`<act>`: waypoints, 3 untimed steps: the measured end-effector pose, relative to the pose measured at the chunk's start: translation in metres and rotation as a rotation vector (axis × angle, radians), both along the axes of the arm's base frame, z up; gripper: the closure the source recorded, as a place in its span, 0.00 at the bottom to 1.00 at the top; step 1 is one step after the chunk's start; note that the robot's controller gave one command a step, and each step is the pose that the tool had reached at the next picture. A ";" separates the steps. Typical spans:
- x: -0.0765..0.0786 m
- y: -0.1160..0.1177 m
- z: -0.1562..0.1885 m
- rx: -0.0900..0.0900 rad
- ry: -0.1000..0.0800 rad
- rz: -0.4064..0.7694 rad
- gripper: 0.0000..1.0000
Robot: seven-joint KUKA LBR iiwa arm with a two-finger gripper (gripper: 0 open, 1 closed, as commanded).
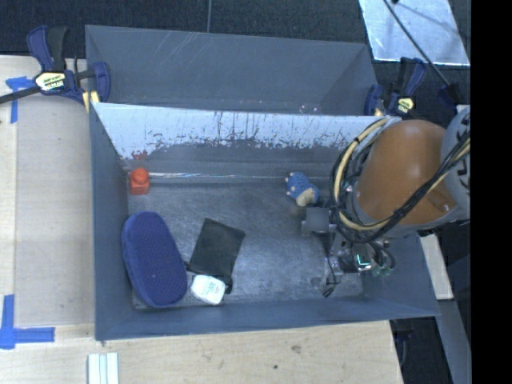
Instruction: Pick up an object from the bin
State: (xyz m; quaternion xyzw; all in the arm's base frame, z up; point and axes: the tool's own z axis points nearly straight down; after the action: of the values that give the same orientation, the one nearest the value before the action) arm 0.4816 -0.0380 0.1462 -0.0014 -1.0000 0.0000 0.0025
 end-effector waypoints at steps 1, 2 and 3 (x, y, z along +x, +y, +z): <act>0.084 -0.058 -0.067 -0.001 -0.012 -0.020 0.00; 0.052 -0.092 -0.053 0.009 -0.008 0.013 0.00; 0.067 -0.095 -0.065 0.024 -0.001 -0.012 0.00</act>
Offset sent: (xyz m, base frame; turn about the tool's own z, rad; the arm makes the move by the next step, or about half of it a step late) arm 0.0815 -0.0560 -0.0643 0.0173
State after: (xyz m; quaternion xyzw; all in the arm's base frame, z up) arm 0.5486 -0.1332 0.0815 -0.0074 -0.9999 -0.0121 0.0019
